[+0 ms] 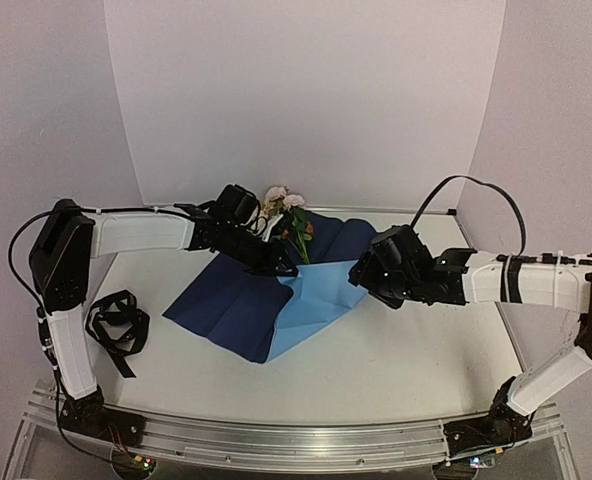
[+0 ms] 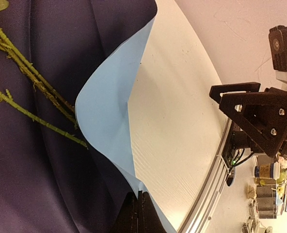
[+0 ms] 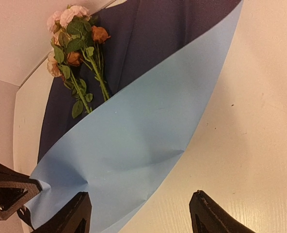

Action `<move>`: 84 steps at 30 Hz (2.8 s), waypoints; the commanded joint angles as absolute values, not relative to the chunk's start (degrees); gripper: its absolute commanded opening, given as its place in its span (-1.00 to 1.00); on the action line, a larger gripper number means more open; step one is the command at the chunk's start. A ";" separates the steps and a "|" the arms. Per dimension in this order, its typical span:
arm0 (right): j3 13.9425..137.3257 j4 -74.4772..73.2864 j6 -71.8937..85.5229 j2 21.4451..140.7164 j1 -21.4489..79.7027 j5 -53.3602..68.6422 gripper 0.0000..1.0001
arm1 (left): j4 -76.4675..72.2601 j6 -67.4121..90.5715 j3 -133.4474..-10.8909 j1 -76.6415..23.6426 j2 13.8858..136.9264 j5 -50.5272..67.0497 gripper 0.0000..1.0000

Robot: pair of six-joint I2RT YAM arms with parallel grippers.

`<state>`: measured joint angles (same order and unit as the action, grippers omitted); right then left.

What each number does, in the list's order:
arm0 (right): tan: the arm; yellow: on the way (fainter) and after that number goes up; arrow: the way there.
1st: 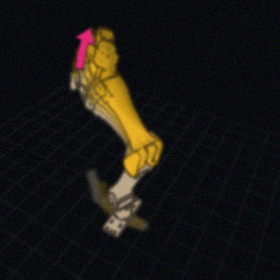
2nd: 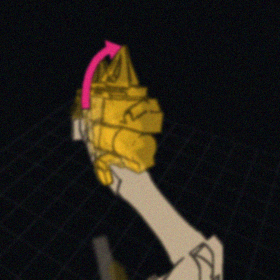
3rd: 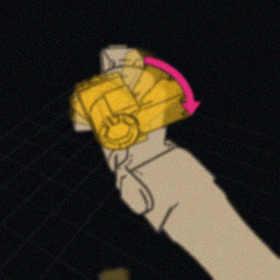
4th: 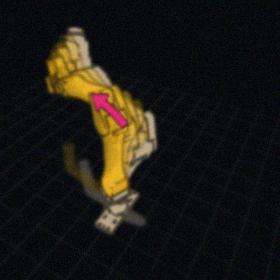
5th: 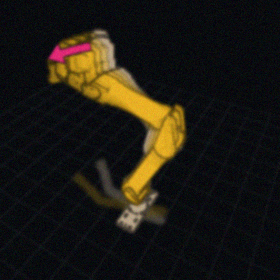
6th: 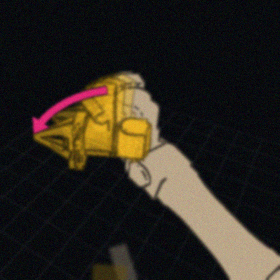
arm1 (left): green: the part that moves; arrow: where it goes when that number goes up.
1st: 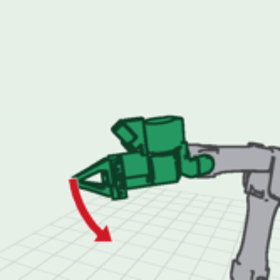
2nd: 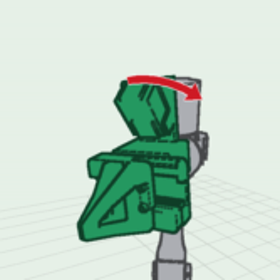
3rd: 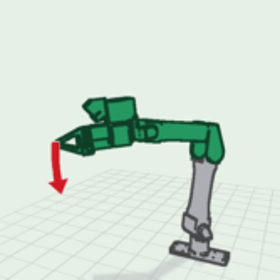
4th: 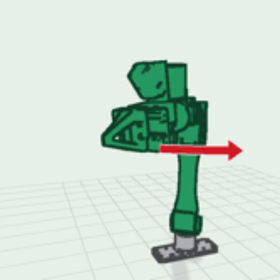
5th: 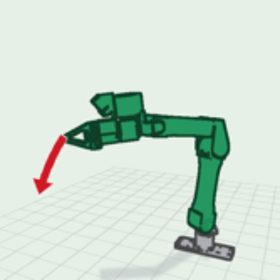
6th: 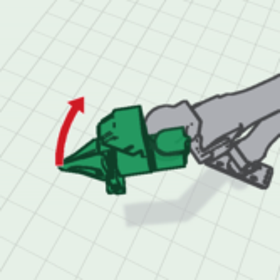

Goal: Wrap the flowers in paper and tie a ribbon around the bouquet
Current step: Adjust the right corner of the flattened wrapping paper at the center of the board.

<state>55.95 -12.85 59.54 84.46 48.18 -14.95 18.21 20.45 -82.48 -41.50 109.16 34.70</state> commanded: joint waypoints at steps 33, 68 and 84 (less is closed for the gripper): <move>117.34 -34.39 31.40 125.40 26.73 2.04 0.58 | 30.51 4.31 -106.96 -40.25 124.62 36.62 -1.00; 78.63 -20.88 39.29 109.67 27.85 -3.01 0.75 | 32.08 2.46 -98.46 -36.81 118.09 41.81 -1.00; 72.55 -6.42 47.55 114.71 26.15 4.11 0.37 | 33.36 3.90 -102.84 -34.84 121.34 41.23 -1.00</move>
